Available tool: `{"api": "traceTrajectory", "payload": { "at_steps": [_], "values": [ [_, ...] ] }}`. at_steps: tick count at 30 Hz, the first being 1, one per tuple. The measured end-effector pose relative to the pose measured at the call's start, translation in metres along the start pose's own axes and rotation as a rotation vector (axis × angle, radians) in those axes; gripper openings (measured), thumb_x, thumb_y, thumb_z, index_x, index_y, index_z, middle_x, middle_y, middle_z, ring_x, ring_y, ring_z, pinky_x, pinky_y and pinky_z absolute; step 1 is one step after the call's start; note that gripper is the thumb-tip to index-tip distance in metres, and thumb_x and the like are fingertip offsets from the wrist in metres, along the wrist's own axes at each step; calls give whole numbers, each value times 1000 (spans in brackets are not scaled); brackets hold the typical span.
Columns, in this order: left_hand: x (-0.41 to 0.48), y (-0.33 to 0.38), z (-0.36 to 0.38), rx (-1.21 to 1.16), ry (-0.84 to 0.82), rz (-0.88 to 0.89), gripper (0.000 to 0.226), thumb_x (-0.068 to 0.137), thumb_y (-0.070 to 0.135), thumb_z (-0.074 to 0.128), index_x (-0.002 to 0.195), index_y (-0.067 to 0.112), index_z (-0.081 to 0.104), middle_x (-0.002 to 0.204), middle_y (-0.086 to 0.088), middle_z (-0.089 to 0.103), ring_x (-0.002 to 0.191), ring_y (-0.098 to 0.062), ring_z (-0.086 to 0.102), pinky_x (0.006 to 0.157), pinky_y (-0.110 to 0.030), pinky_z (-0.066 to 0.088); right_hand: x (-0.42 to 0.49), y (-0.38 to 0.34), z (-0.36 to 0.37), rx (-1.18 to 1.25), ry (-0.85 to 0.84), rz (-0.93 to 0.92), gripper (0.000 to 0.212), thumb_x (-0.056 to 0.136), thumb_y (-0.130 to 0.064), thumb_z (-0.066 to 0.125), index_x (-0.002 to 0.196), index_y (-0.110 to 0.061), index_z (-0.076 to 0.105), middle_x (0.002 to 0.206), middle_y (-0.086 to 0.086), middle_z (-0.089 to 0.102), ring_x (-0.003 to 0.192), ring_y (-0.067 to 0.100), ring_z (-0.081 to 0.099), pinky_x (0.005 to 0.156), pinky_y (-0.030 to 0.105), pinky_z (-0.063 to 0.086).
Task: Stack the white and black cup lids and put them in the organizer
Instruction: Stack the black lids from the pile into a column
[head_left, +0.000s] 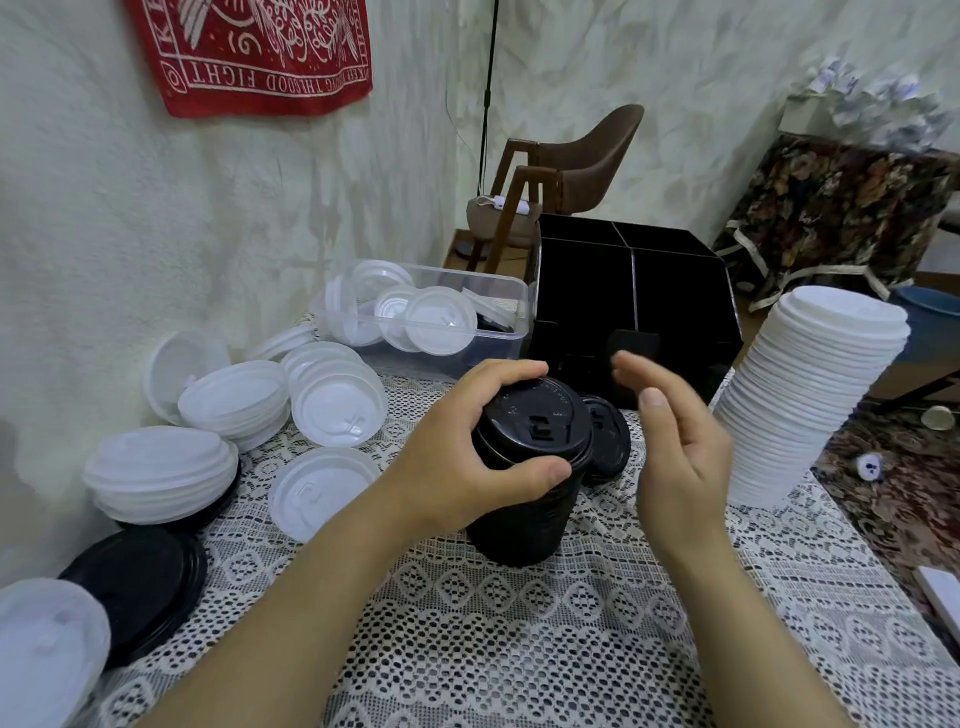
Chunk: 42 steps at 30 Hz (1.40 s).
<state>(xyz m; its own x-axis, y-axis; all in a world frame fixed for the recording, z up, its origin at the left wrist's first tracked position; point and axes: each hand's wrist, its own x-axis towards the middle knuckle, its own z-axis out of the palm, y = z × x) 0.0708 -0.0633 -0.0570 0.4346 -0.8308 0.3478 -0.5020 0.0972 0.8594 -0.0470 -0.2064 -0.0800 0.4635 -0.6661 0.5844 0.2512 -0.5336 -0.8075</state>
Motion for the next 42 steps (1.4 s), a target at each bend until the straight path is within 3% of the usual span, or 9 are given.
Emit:
{"api": "traceTrajectory", "payload": {
  "at_steps": [3, 6, 10, 17, 22, 25, 30, 34, 42],
  "values": [
    [0, 0, 1, -1, 3, 2, 72, 63, 49, 73, 129, 32, 51, 123, 17, 55, 114, -3, 56, 93, -15, 44, 7, 15, -10, -139, 52, 151, 46, 84, -25, 48, 129, -32, 53, 131, -10, 56, 122, 1, 49, 107, 31, 41],
    [1, -1, 2, -5, 9, 12, 72, 63, 48, 73, 129, 30, 52, 123, 16, 55, 115, -4, 56, 93, -15, 44, 6, 22, -11, -246, -186, 240, 64, 83, -25, 62, 139, -41, 36, 144, -12, 37, 132, 2, 35, 114, 34, 31],
    [0, 0, 2, -17, 8, 14, 72, 63, 48, 73, 129, 29, 52, 123, 16, 55, 115, -4, 56, 92, -14, 44, 3, 30, -4, -410, -343, 309, 86, 83, -33, 74, 151, -29, 23, 151, -6, 27, 140, 11, 25, 114, 31, 26],
    [0, 0, 2, -22, 3, 5, 72, 62, 48, 73, 129, 30, 52, 123, 13, 57, 114, -5, 57, 92, -15, 45, 2, 33, -3, -641, -319, 308, 81, 83, -41, 69, 150, -22, 27, 147, 0, 35, 136, 17, 23, 111, 37, 26],
    [0, -1, 2, -20, 5, -2, 72, 61, 50, 73, 128, 33, 51, 122, 13, 57, 114, -5, 57, 92, -16, 45, 1, 36, -4, -608, -370, 315, 85, 86, -44, 67, 153, -31, 18, 157, -5, 16, 143, 13, 9, 117, 40, 17],
    [0, 0, 1, -18, 6, -4, 72, 61, 50, 73, 128, 34, 51, 123, 14, 57, 114, -4, 57, 91, -14, 45, 2, 38, -4, -699, -274, 363, 85, 85, -57, 57, 153, -23, 18, 149, 5, 28, 139, 23, 21, 115, 42, 26],
    [0, 0, 1, -17, 2, -8, 71, 61, 50, 73, 127, 35, 52, 122, 14, 58, 114, -4, 57, 91, -16, 46, 2, 38, -7, -508, -286, 346, 82, 85, -31, 69, 151, -36, 21, 151, -2, 32, 139, 13, 18, 113, 42, 24],
    [1, 0, 1, -9, 5, -9, 71, 61, 51, 73, 127, 36, 52, 121, 13, 59, 113, -6, 58, 93, -20, 47, 1, 39, -6, -634, -239, 377, 90, 84, -54, 64, 153, -26, 15, 155, 5, 23, 143, 22, 16, 116, 43, 21],
    [0, 0, 1, -10, 1, -17, 71, 61, 50, 74, 127, 36, 51, 121, 14, 59, 114, -7, 58, 95, -26, 48, 2, 33, -10, -391, -94, 350, 88, 71, -46, 81, 143, -32, 33, 128, -9, 49, 117, 15, 51, 99, 45, 48]
  ]
}}
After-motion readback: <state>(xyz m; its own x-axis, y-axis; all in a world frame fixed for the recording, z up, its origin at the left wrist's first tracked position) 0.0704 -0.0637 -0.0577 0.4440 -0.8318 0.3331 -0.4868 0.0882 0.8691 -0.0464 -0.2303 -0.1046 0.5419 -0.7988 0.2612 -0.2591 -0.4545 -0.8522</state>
